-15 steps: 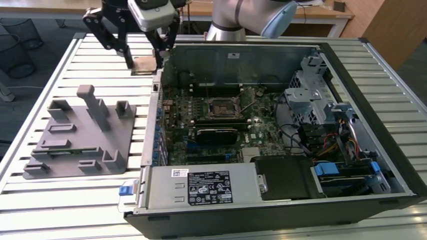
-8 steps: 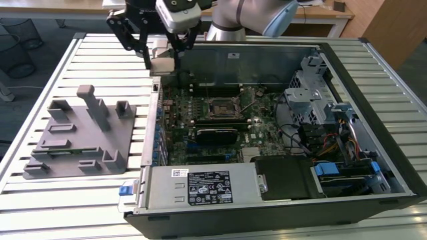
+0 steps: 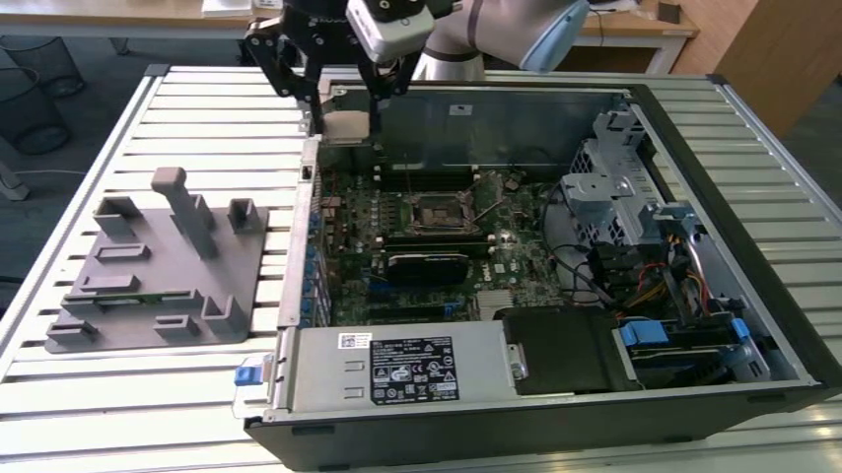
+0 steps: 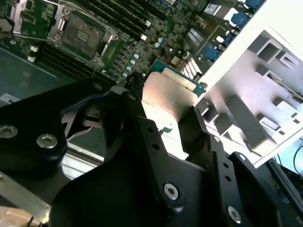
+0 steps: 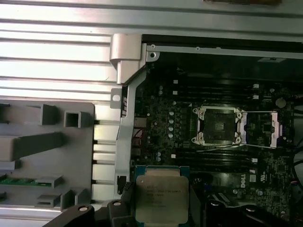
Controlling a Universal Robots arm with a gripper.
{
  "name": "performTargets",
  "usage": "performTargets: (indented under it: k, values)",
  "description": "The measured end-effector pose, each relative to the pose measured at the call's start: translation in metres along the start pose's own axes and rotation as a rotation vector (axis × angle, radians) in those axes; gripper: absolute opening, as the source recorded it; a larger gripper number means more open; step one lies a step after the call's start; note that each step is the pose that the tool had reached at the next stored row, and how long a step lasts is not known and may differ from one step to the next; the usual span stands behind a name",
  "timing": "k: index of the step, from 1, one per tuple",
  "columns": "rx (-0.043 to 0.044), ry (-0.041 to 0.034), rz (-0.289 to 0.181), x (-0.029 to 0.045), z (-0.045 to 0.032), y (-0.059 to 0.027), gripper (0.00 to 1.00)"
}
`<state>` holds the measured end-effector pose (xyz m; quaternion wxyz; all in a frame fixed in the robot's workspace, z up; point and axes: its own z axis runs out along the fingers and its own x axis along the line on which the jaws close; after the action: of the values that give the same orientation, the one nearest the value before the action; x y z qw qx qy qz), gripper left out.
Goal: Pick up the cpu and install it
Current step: 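Pick up the cpu and move it towards the insertion slot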
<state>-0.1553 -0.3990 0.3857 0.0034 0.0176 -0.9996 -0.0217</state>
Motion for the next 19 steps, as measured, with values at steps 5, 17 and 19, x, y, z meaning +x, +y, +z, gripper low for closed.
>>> performTargets:
  k: [5,17,19]
  values:
    - [-0.0012,0.0,0.0,-0.0222,0.0008,0.0004,0.54]
    - [-0.0011,0.0,0.0,-0.0708,0.0007,-0.0014,0.54]
    - [-0.0012,0.0,0.0,-0.0785,0.0008,-0.0016,0.54]
